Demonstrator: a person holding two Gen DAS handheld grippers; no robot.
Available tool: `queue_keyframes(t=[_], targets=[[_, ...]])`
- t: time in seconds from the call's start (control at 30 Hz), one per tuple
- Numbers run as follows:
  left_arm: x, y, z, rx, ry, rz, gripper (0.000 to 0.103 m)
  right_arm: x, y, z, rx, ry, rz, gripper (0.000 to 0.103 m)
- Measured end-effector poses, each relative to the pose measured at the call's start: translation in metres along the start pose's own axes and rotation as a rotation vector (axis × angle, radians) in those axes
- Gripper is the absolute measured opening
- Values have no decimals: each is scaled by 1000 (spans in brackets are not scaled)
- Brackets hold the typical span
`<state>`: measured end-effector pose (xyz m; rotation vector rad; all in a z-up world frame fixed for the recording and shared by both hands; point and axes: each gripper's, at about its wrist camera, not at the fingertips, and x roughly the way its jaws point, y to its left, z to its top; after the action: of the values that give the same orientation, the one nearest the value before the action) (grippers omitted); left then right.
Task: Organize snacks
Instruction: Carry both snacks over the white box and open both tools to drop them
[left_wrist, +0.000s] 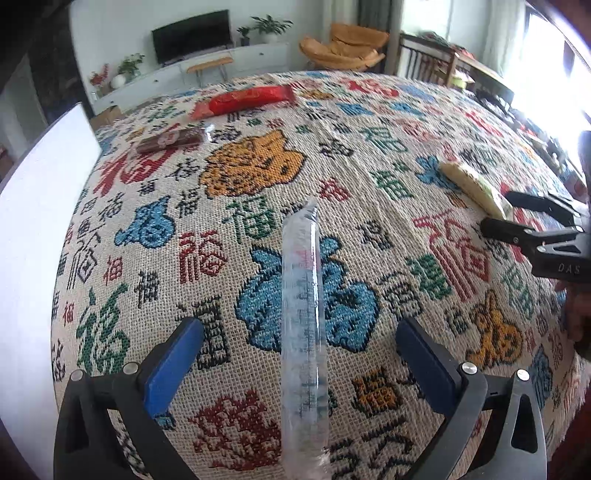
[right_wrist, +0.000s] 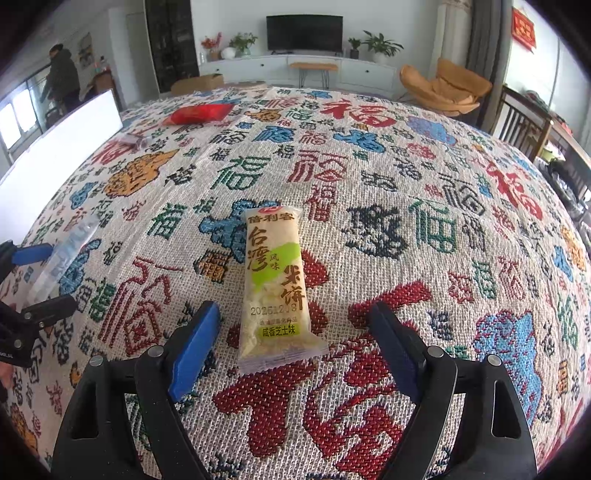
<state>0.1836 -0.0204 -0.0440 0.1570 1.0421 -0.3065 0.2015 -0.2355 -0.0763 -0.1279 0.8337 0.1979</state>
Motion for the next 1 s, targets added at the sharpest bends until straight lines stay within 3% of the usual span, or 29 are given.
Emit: queue_keyframes(t=[0.03, 0.1, 0.2, 0.27, 0.3, 0.33, 0.37, 0.4, 0.43, 0.47, 0.5, 0.63, 0.77, 0.9, 1.0], targets=[[0, 1, 3, 28, 41, -23, 103, 2, 0, 1, -8, 10, 19, 96], [-1, 6, 7, 32, 93, -40, 103, 5, 2, 6, -49, 56, 44, 98], [-2, 16, 8, -42, 119, -16, 99, 14, -3, 31, -36, 266, 92, 96], [-6, 14, 9, -60, 99, 43, 81, 18, -12, 45, 71, 346, 152, 96], [-9, 12, 8, -63, 83, 30, 61, 19, -15, 51, 107, 361, 169, 95], [-13, 9, 10, -65, 68, 25, 34, 21, -16, 57, 126, 365, 157, 94], [-14, 7, 10, -71, 69, 5, 19, 24, -16, 61, 122, 368, 134, 94], [-16, 7, 9, -83, 65, 0, 18, 28, -14, 63, 104, 378, 108, 89], [-18, 10, 7, -106, 58, -32, 18, 31, -10, 61, 84, 390, 78, 61], [-21, 13, 3, -138, 49, -72, 18, 28, -6, 61, 37, 380, -2, 43], [-26, 18, -2, -173, 36, -103, 17, 24, -4, 61, 15, 374, -25, 30], [-59, 41, -21, -292, -29, -207, 17, -6, -3, 60, 85, 345, 50, 30], [-117, 72, -31, -387, -125, -280, 17, -47, 28, 85, 84, 282, 160, 30], [-181, 123, -38, -445, -219, -250, 18, -83, 115, 135, 4, 201, 324, 30], [-222, 176, -52, -482, -266, -130, 18, -104, 196, 164, -71, 158, 470, 30]])
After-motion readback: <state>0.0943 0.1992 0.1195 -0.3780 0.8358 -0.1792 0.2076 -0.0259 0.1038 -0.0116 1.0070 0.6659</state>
